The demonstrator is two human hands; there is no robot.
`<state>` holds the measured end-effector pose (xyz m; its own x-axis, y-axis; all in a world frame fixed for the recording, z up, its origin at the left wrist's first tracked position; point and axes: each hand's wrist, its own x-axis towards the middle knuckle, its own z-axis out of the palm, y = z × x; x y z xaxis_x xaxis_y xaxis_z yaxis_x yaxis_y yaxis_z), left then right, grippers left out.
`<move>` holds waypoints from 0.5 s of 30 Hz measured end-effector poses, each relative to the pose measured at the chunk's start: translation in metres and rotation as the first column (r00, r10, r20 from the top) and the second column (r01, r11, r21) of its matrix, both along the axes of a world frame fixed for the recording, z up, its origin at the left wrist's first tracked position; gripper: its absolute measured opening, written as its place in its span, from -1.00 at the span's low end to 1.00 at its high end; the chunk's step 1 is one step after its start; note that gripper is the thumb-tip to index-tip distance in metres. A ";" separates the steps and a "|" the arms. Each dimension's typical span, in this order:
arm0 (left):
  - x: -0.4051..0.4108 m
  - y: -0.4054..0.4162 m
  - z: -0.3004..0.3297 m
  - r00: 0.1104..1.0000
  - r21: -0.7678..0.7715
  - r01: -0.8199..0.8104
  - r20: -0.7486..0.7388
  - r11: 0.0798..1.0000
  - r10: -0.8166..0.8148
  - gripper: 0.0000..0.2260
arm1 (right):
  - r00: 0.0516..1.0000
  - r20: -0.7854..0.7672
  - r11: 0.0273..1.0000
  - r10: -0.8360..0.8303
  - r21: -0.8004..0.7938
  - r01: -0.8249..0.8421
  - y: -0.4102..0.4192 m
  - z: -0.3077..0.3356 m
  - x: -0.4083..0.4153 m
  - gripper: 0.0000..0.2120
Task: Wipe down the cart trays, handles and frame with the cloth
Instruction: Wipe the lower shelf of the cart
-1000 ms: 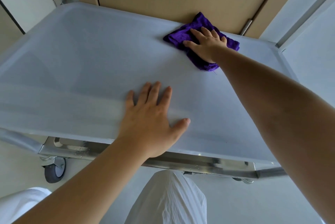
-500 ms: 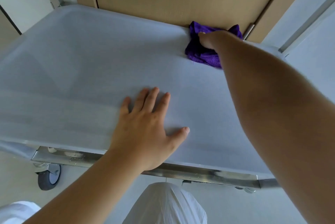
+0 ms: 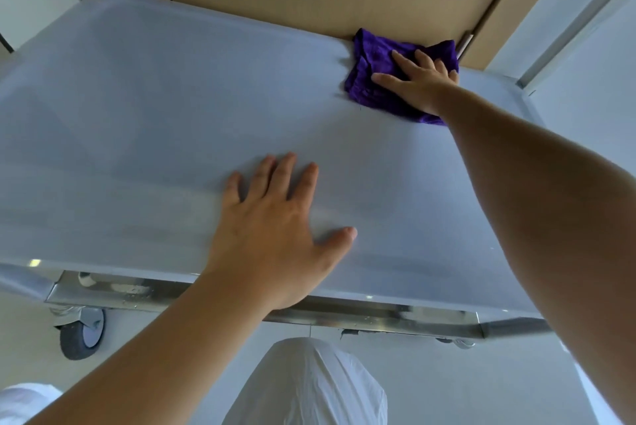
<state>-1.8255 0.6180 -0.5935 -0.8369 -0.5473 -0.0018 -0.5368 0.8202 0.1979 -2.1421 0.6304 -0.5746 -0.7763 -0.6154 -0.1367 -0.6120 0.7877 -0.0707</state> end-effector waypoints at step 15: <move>-0.004 -0.003 0.001 1.000 0.021 0.008 0.030 1.000 -0.008 -0.25 | 0.999 0.014 0.999 -0.040 0.023 0.039 0.054 -0.008 0.057 -0.25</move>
<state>-1.8293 0.6147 -0.5928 -0.8407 -0.5401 -0.0385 -0.5362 0.8205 0.1983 -2.0846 0.6848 -0.5826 -0.7978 -0.5809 -0.1616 -0.5793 0.8128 -0.0615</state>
